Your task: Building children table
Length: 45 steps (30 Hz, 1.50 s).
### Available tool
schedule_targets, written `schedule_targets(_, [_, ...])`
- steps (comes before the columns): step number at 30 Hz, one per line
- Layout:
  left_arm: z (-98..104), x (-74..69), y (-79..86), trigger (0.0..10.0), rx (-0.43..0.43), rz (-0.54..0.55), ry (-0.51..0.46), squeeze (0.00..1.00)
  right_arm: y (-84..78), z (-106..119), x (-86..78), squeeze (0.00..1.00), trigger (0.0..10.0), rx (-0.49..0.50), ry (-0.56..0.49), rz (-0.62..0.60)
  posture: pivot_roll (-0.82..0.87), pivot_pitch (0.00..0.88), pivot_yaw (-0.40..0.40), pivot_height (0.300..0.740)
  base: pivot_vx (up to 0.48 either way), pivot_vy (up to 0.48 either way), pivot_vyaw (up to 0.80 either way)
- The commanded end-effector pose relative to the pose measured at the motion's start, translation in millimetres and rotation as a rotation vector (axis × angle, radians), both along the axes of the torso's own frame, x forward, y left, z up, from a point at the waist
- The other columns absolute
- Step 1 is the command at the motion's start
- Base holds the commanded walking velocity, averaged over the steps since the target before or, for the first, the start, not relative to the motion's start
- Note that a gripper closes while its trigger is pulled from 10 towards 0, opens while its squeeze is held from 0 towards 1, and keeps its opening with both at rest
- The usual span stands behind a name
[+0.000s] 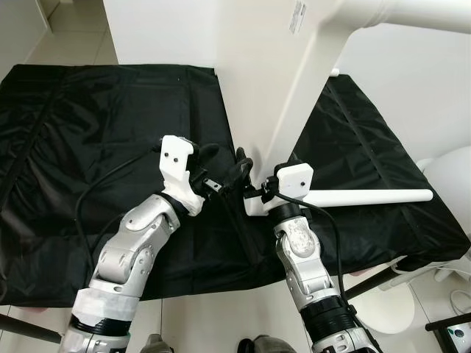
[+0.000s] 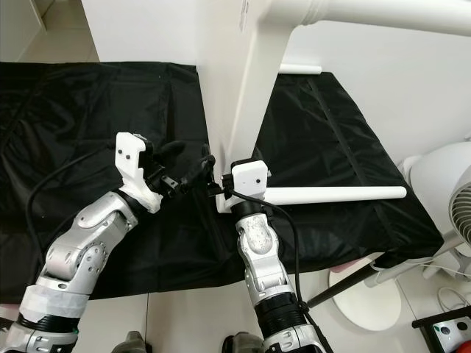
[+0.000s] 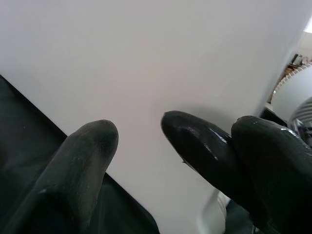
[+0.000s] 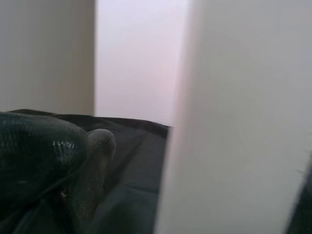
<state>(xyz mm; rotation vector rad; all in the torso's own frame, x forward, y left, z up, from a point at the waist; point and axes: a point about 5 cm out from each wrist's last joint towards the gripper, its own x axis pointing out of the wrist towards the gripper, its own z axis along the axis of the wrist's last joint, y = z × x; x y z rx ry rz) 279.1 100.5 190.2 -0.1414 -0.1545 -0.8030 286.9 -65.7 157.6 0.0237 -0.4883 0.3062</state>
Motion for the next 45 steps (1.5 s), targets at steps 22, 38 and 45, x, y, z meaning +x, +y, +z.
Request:
schedule_targets(22, [-9, -38.5, 1.1, 10.0, 0.185, -0.386, 0.077, 0.0, -37.1, -22, -43.8, 0.0, 10.0, -0.049, 0.094, -0.05, 0.06, 0.051, -0.076, 0.74, 0.0, 0.0, 0.0])
schedule_targets(38, [-11, -43.5, -0.2, 10.0, 0.224, -0.418, 0.087, 0.0, -66.1, -34, -66.0, 0.0, 10.0, -0.061, 0.194, -0.08, 0.05, 0.055, -0.065, 0.74, 0.0, 0.0, 0.0])
schedule_targets(45, [-11, -41.6, -1.8, 10.0, 0.229, -0.425, 0.083, 0.0, -78.6, -38, -76.8, 0.0, 0.0, -0.095, 0.233, -0.082, 0.04, 0.052, -0.06, 0.74, 0.0, 0.0, 0.0])
